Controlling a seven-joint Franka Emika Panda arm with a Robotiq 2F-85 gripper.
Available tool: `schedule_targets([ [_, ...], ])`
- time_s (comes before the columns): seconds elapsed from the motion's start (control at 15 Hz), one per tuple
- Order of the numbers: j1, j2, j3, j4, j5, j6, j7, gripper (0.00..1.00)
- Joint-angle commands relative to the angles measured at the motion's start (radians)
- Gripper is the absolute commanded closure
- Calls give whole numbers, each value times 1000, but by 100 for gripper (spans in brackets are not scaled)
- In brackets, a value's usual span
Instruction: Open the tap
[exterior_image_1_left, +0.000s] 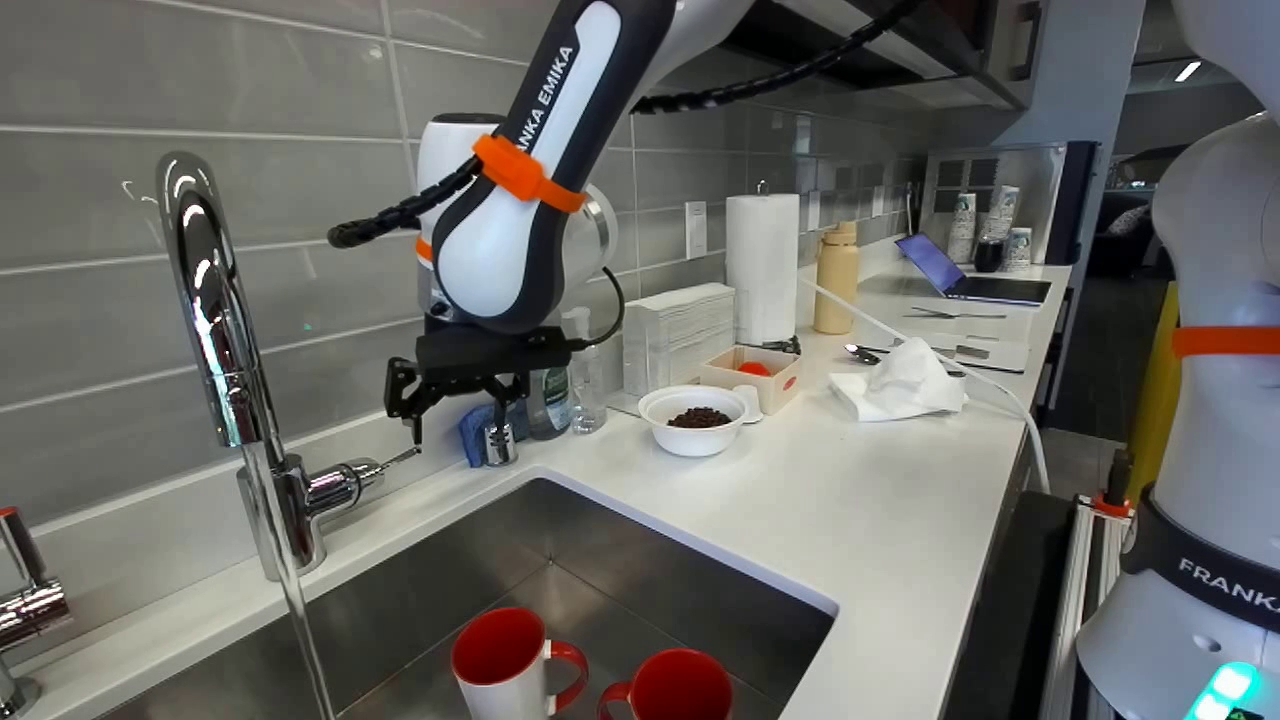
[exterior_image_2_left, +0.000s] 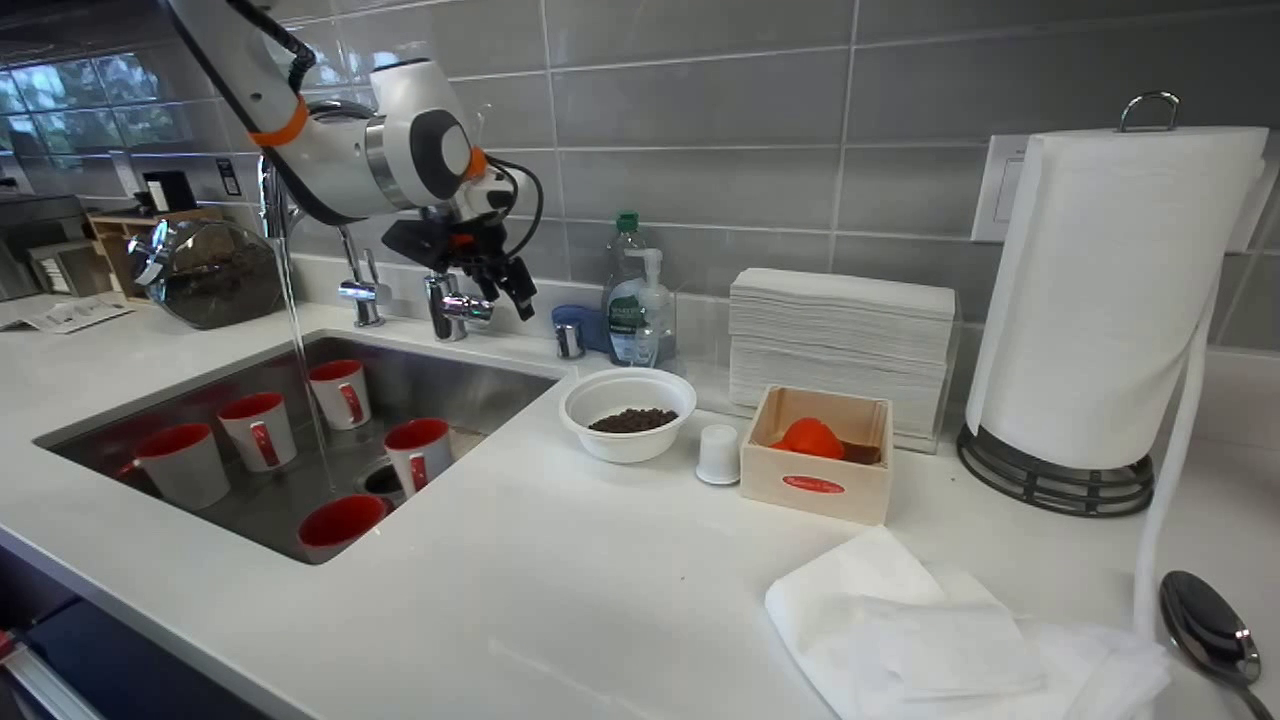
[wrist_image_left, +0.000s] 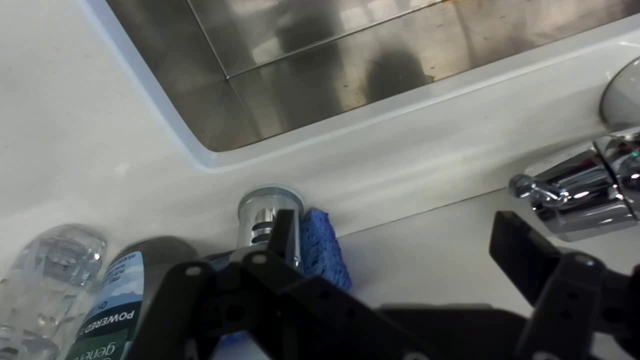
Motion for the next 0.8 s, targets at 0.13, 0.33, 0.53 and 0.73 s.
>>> schedule_targets([
  [0.13,-17,17,2,21,-17,-15,20,0],
  [0.33,-31,22,15,23,-3,-20,9,0],
  [0.53,-40,26,22,26,2,-24,5,0],
  [0.73,-63,27,45,27,21,-28,-8,0],
])
